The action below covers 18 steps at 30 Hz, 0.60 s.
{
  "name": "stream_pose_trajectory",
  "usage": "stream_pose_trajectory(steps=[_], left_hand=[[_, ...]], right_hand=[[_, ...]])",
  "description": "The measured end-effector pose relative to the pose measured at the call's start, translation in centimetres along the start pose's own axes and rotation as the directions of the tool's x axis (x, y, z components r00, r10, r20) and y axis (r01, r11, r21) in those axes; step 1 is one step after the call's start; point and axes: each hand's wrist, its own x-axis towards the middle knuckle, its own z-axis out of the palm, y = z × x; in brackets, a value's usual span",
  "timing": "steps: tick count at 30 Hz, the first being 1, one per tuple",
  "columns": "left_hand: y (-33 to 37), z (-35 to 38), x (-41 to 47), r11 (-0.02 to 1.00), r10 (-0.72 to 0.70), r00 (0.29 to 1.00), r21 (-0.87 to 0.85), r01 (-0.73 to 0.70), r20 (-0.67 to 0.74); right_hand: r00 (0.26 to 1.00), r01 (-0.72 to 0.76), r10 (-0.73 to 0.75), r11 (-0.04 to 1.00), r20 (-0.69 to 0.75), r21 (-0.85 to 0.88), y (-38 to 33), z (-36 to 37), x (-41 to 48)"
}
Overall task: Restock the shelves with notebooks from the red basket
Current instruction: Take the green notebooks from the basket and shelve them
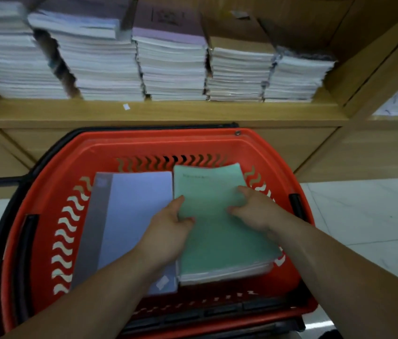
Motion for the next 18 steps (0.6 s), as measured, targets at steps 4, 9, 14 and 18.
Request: stream_pose_trajectory(steps=[4, 9, 14, 18], left_hand=[[-0.5, -0.2, 0.7, 0.921, -0.081, 0.997, -0.383, 0.067, -0.019], [0.0, -0.4, 0.8, 0.818, -0.188, 0.98, -0.563, 0.116, -0.071], [0.3, 0.2, 1.1, 0.815, -0.296, 0.95, -0.544, 0.2, -0.094], [0.2, 0.9, 0.9, 0.844, -0.27, 0.959, -0.501, 0.191, -0.09]], right_hand=[[0.999, 0.006, 0.005, 0.977, -0.048, 0.211, 0.2, -0.1, -0.5], [0.999, -0.016, 0.029, 0.947, -0.037, 0.32, 0.0, -0.5, -1.0], [0.999, -0.033, 0.04, 0.944, -0.013, 0.329, -0.1, -0.4, -1.2], [0.997, -0.041, 0.059, 0.942, -0.045, 0.332, -0.2, -0.3, -1.5]])
